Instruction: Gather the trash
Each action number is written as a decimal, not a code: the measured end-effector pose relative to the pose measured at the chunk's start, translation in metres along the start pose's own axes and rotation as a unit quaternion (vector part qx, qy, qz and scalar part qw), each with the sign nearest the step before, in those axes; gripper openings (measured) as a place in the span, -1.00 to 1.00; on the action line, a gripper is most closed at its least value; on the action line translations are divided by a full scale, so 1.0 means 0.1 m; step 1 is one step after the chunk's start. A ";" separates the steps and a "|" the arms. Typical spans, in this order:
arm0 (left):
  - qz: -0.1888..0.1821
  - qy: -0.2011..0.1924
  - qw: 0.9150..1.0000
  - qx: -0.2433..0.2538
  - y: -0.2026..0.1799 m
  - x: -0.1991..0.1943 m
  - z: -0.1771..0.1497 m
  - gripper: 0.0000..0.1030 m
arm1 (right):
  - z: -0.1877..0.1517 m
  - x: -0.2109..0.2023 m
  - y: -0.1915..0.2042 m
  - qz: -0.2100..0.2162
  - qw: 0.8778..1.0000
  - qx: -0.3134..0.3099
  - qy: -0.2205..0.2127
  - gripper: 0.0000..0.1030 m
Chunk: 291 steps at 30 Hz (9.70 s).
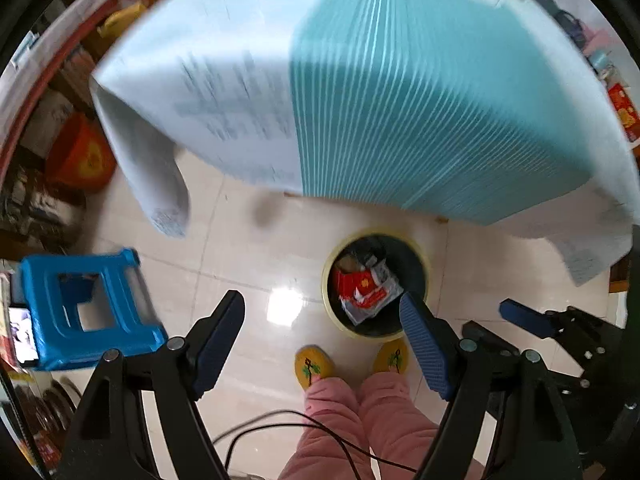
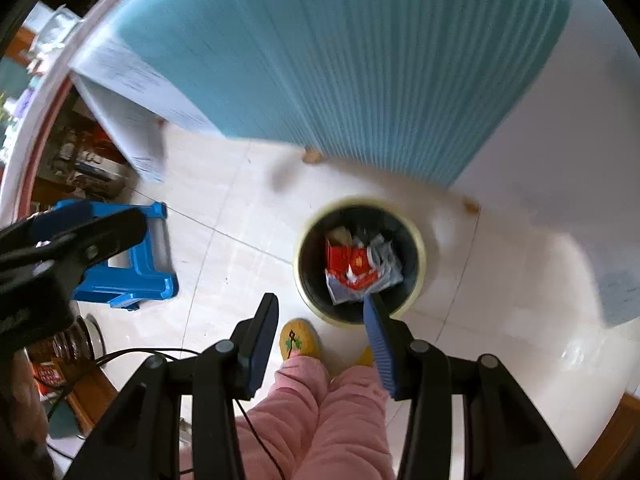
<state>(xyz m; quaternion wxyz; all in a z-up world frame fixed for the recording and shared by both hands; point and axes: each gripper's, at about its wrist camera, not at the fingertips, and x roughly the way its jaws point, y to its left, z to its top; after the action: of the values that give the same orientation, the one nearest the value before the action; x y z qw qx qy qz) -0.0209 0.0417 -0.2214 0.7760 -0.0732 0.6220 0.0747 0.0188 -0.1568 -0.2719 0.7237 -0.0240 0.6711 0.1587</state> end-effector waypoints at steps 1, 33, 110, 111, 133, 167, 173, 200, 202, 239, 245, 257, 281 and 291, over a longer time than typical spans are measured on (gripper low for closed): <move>0.000 -0.006 1.000 0.002 0.01 -0.10 0.01 0.52 | 0.01 -0.14 0.04 -0.004 1.000 -0.005 -0.009 -0.13; -0.001 -0.277 0.952 0.131 -1.01 -2.65 2.28 0.66 | 1.71 -3.14 -0.79 -0.085 0.956 0.049 -0.277 -0.13; -0.098 0.048 0.989 -0.104 -3.36 0.97 5.29 -0.69 | 4.59 -1.02 -3.65 0.128 0.987 0.033 -0.089 -0.65; -0.100 0.045 0.988 -0.104 -3.36 0.95 5.28 -0.77 | 4.58 -1.03 -3.64 0.121 0.988 0.030 -0.089 -0.55; -0.075 -0.040 0.994 -0.063 -2.55 -0.31 4.22 -0.92 | 3.67 -1.59 -2.88 0.067 0.985 -0.078 -0.137 -0.95; -0.127 0.017 0.992 -0.010 0.28 -1.01 0.03 -0.91 | 0.18 -1.58 0.56 0.044 0.994 -0.062 -0.074 -0.95; -0.106 0.040 0.994 0.005 0.09 -0.40 -0.24 -0.91 | -0.12 -1.02 0.49 0.023 0.998 -0.042 -0.031 -0.95; -0.043 0.119 0.992 0.021 -0.68 3.02 -0.34 0.21 | -0.28 2.10 -1.04 0.025 0.991 0.125 0.048 -0.88; -0.039 0.106 0.993 0.021 -0.66 3.05 -0.34 0.40 | -0.29 2.17 -1.08 0.025 0.990 0.131 0.043 -0.65; 0.000 -0.031 0.998 0.062 -0.64 0.55 0.02 0.68 | -0.16 0.21 -0.63 0.011 0.986 0.140 -0.087 -0.09; -0.004 -0.038 0.996 0.075 -0.60 0.04 0.15 0.67 | -0.09 -0.27 -0.52 0.010 0.985 0.145 -0.093 -0.09; -0.001 -0.106 0.990 0.088 -0.62 -1.20 0.57 0.67 | 0.19 -1.54 -0.36 -0.007 0.974 0.151 -0.166 -0.09; -0.002 -0.186 0.978 0.093 -0.77 -2.02 0.92 0.67 | 0.58 -2.61 -0.25 -0.032 0.954 0.144 -0.261 -0.09; -0.006 -0.192 0.979 0.074 -0.69 -2.06 0.88 0.67 | 0.56 -2.72 -0.14 -0.039 0.952 0.125 -0.277 -0.09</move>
<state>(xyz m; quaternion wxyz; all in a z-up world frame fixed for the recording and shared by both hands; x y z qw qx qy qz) 0.0327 -0.0126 0.0003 0.8847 -0.0034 0.4648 0.0362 0.0635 -0.2102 -0.0029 0.8839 0.0852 0.4575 0.0458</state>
